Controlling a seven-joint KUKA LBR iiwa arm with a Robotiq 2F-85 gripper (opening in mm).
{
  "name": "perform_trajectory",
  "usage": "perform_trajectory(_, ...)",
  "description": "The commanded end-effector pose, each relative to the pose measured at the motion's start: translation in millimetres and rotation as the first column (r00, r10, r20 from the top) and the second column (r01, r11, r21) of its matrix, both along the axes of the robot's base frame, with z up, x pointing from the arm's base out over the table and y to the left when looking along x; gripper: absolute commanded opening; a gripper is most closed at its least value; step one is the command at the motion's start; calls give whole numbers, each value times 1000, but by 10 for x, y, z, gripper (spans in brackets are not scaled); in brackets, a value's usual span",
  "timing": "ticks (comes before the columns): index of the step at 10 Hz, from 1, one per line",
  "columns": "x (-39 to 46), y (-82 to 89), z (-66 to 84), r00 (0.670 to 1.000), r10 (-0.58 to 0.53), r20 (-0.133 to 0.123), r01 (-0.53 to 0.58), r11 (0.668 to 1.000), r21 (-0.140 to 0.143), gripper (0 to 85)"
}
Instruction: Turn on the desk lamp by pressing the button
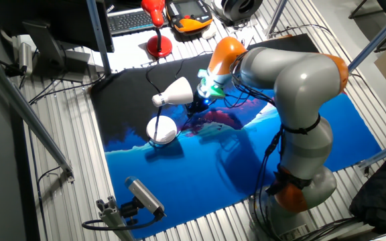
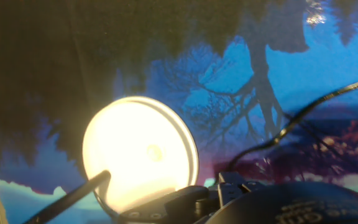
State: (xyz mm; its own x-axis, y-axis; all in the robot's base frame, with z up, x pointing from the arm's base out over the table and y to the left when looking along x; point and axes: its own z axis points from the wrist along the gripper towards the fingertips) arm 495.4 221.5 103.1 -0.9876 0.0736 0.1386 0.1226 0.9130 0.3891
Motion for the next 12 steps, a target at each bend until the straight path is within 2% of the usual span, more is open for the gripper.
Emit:
perform_trajectory(1,-38,-19,54,1000,-2,-5,2,1000,0,0)
perform_trajectory(4,-87,-92,179,1000,-1,-20,1,1000,7,0)
perform_trajectory(7,-110,-115,214,1000,3,-19,-3,1000,9,0)
perform_trajectory(8,-110,-115,214,1000,4,-11,-4,1000,-9,0)
perform_trajectory(11,-110,-115,214,1000,5,8,-4,999,-35,0)
perform_trajectory(12,-110,-115,214,1000,-6,15,7,1000,-24,0)
